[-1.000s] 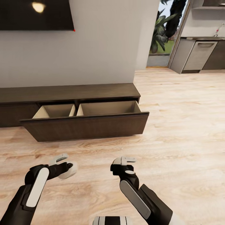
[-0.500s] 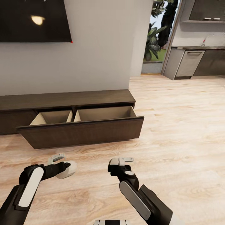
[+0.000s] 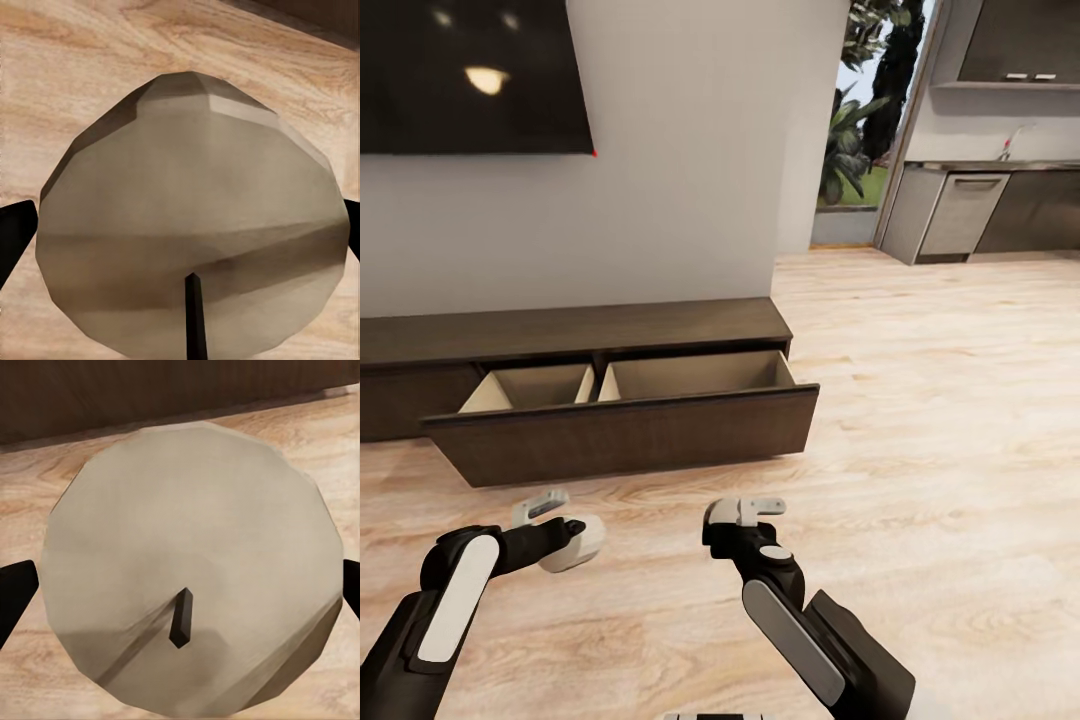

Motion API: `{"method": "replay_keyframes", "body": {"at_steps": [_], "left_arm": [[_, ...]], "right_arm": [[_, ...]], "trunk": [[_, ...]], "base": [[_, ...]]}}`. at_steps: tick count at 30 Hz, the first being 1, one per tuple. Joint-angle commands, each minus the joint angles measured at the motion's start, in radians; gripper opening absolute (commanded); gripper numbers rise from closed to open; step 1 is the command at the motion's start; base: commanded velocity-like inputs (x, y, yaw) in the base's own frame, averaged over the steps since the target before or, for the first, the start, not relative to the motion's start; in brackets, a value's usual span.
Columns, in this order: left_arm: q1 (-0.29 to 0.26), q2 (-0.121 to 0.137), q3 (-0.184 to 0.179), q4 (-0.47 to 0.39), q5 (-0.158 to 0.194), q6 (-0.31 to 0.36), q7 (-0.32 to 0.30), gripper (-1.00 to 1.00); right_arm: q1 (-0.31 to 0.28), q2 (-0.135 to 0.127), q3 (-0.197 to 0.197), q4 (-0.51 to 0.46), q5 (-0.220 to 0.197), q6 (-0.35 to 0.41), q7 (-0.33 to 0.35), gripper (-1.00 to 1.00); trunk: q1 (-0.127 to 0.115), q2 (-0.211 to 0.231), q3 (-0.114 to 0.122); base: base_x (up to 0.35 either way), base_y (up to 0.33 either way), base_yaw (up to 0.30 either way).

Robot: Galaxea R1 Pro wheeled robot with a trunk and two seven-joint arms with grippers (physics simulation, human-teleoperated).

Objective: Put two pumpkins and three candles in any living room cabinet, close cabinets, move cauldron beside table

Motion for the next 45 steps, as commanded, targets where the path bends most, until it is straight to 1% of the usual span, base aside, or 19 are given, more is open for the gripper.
{"method": "replay_keyframes", "body": {"at_steps": [1, 9, 15, 22, 24, 25, 27, 35, 42, 43, 45], "left_arm": [[0.0, 0.0, 0.0, -0.001, 0.011, 0.003, 0.008, -1.0], [0.0, -0.001, 0.0, -0.001, 0.011, 0.003, 0.008, -1.0], [0.0, -0.001, 0.0, -0.001, 0.011, 0.003, 0.008, -1.0], [0.0, -0.002, -0.001, 0.0, 0.011, 0.003, 0.008, -1.0], [0.0, -0.004, -0.019, 0.0, 0.011, 0.003, 0.008, -1.0], [0.0, -0.004, -0.035, 0.0, 0.011, 0.003, 0.008, -1.0], [0.0, -0.007, -0.046, -0.001, 0.012, 0.003, 0.008, -1.0], [0.0, -0.008, -0.053, -0.002, 0.012, 0.003, 0.008, -1.0], [0.0, -0.01, -0.054, -0.001, 0.012, 0.003, 0.008, -1.0], [0.0, -0.011, -0.056, -0.001, 0.012, 0.003, 0.008, -1.0], [0.0, -0.012, -0.073, -0.002, 0.012, 0.003, 0.008, -1.0]], "right_arm": [[-0.001, 0.0, 0.001, -0.001, -0.006, 0.004, -0.01, -1.0], [-0.001, 0.002, 0.002, -0.001, -0.007, 0.004, -0.009, -1.0], [-0.001, 0.002, -0.003, 0.0, -0.009, 0.002, 0.005, -1.0], [-0.001, 0.005, 0.0, -0.004, -0.008, 0.0, 0.006, -1.0], [-0.001, 0.006, 0.001, -0.01, -0.008, -0.02, 0.004, -1.0], [-0.001, 0.005, 0.001, -0.013, -0.008, -0.042, 0.0, -1.0], [-0.001, 0.004, 0.001, -0.014, -0.007, -0.065, -0.002, -1.0], [-0.001, 0.004, -0.003, -0.016, -0.007, -0.087, 0.003, -1.0], [-0.001, 0.002, -0.006, -0.054, -0.007, -0.102, 0.004, -1.0], [-0.001, 0.002, -0.006, -0.061, -0.007, -0.102, 0.004, -1.0], [-0.001, 0.001, -0.006, -0.085, -0.007, -0.102, 0.001, -1.0]], "trunk": [[-0.004, 0.007, 0.002], [-0.035, 0.063, 0.027], [-0.058, 0.105, 0.046], [-0.085, 0.154, 0.068], [-0.092, 0.168, 0.074], [-0.096, 0.175, 0.077], [-0.104, 0.189, 0.084], [-0.134, 0.245, 0.109], [-0.161, 0.294, 0.131], [-0.165, 0.301, 0.134], [-0.173, 0.315, 0.14]], "base": [[0.0, 0.0, 0.0], [0.0, 0.0, 0.0], [0.0, 0.0, 0.001], [0.0, 0.0, 0.176], [0.0, 0.0, 0.061], [0.0, 0.0, 0.024], [0.0, 0.0, 0.013], [0.0, 0.0, 0.002], [0.0, 0.0, 0.025], [0.0, 0.0, 0.116], [0.0, 0.0, 0.139]]}}
